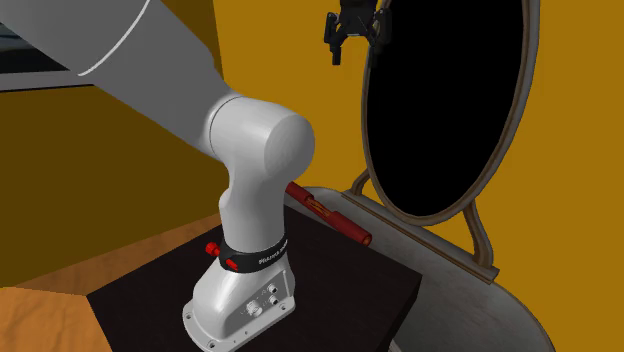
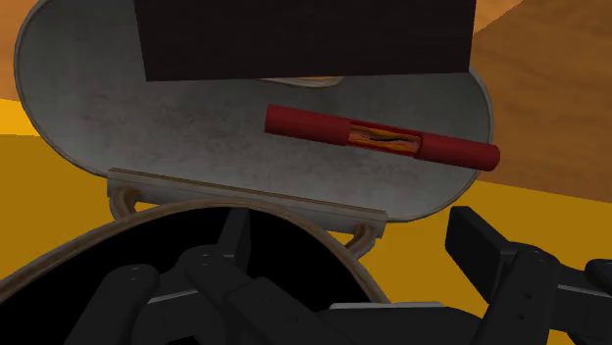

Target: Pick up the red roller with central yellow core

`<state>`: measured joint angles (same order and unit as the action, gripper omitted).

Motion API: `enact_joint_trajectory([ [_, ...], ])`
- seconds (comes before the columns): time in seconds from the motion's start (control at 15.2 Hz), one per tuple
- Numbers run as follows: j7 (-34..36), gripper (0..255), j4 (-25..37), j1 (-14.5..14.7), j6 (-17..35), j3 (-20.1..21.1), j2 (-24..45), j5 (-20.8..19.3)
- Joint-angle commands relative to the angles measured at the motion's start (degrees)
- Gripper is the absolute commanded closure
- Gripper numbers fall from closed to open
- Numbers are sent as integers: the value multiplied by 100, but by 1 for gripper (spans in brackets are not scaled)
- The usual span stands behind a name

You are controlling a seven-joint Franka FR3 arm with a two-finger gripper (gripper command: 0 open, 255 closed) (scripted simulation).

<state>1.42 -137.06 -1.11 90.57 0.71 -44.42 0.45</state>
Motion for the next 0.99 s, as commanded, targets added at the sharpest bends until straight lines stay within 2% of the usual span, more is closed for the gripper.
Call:
enact_joint_trajectory([
  [0.0, 0, 0, 0, 0, 0, 0, 0, 0],
  [0.46, -1198, 0, -925, 471, 1387, -208, 538, -56],
  [0.92, -2395, 0, -1541, 949, 2863, -376, 1480, -54],
])
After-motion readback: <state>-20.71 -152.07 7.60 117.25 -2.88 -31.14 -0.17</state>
